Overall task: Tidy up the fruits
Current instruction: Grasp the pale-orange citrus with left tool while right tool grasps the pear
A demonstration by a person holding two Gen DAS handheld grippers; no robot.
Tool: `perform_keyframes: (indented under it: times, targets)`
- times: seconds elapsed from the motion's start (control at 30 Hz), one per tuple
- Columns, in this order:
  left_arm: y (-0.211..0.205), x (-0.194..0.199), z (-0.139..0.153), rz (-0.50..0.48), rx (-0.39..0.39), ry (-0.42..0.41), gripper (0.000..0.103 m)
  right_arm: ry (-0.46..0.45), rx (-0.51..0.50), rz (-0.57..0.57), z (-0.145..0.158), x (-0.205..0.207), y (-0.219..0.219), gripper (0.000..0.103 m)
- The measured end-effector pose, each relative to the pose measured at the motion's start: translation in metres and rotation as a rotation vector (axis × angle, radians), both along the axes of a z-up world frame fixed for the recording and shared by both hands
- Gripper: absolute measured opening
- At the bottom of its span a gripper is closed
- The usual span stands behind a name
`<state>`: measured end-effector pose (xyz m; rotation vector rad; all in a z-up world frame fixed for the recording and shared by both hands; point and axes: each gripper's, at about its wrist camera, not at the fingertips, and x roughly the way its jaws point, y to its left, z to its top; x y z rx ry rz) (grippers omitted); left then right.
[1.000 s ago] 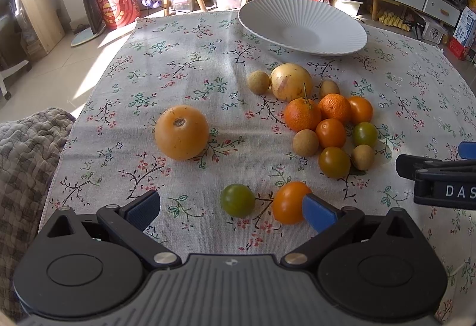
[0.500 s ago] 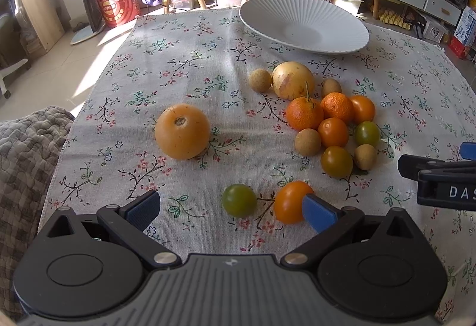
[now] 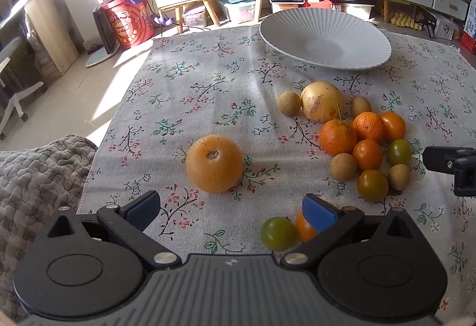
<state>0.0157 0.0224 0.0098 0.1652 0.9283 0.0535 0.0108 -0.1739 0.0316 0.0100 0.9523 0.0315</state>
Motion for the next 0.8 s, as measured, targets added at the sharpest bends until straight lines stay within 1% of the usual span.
perform_keyframes:
  times: [0.17, 0.3, 0.4, 0.53, 0.63, 0.7, 0.8]
  targets:
    - [0.011, 0.01, 0.003, -0.009, -0.051, 0.013, 0.096, 0.002, 0.037, 0.043, 0.003, 0.016, 0.003, 0.103]
    - [0.02, 0.016, 0.01, -0.022, -0.072, 0.021, 0.096, 0.016, 0.075, 0.082, 0.002, 0.025, 0.008, 0.103]
    - [0.023, 0.022, 0.013, -0.053, -0.061, 0.032, 0.096, 0.03, 0.109, 0.121, 0.003, 0.033, 0.013, 0.103]
    - [0.022, 0.028, 0.014, -0.115, -0.005, 0.037, 0.096, 0.036, 0.143, 0.18, 0.008, 0.046, 0.019, 0.103]
    - [0.023, 0.033, 0.01, -0.119, 0.013, 0.055, 0.096, 0.032, 0.191, 0.2, 0.01, 0.056, 0.021, 0.103]
    - [0.027, 0.036, 0.007, -0.105, -0.013, 0.061, 0.095, 0.042, 0.249, 0.201, 0.008, 0.064, 0.02, 0.102]
    - [0.033, 0.039, 0.004, -0.074, -0.06, 0.063, 0.094, 0.051, 0.294, 0.202, 0.005, 0.072, 0.02, 0.099]
